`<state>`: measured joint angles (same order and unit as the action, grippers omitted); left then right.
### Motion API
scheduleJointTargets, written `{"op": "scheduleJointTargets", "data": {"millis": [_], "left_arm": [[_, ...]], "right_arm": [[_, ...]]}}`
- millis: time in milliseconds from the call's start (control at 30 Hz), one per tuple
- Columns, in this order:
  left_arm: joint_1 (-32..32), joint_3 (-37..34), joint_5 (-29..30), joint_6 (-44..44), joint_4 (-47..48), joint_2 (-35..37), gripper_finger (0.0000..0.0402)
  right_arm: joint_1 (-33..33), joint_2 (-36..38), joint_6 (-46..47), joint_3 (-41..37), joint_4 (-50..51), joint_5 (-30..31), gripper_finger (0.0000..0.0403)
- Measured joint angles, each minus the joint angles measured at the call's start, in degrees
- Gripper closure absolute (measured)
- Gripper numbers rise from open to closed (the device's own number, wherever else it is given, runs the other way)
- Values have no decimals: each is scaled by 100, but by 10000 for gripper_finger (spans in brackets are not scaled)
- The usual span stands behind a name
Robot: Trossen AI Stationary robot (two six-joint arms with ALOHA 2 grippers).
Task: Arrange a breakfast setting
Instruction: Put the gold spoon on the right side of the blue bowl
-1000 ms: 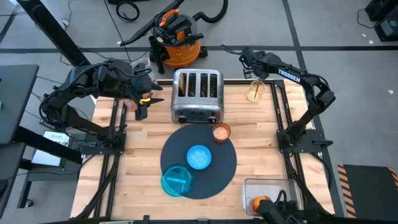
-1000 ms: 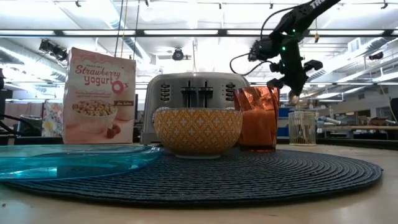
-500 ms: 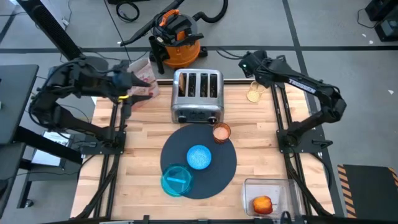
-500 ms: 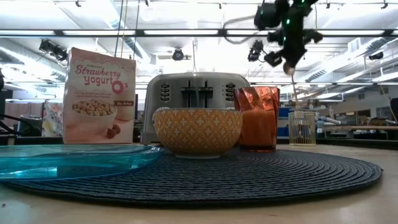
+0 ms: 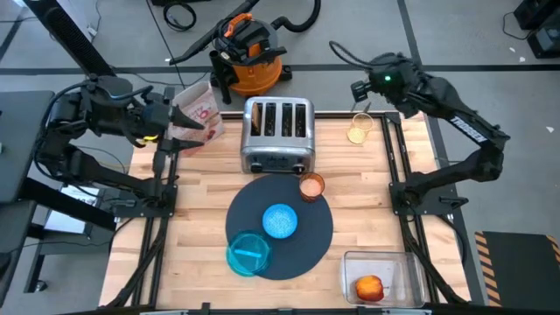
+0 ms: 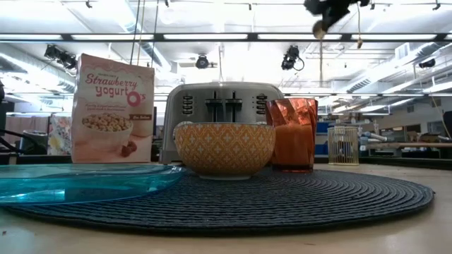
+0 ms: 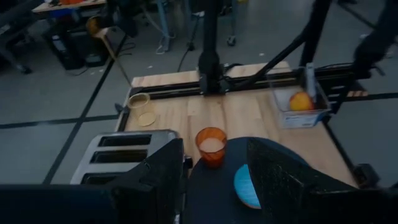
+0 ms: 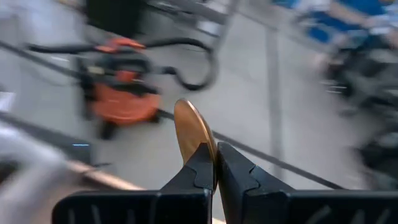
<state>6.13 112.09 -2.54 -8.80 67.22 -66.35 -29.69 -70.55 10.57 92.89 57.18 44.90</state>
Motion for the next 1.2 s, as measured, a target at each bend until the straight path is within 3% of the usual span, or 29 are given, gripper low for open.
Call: {"op": "scheduleJointTargets", "data": {"millis": [200, 567, 867, 1200], "left_arm": [[0, 0, -241, 7, -18, 49, 219], [0, 0, -245, -90, -25, 86, 219], [1, 0, -346, 72, -311, 78, 219], [2, 0, -588, 795, -313, 77, 219]], "right_arm": [[500, 211, 545, 159, 141, -1284, 391], [1923, 226, 2056, 155, 550, -2622, 391], [3536, 222, 3388, -461, 342, -2684, 391], [4848, 219, 4594, -2215, -1690, -2656, 391]]}}
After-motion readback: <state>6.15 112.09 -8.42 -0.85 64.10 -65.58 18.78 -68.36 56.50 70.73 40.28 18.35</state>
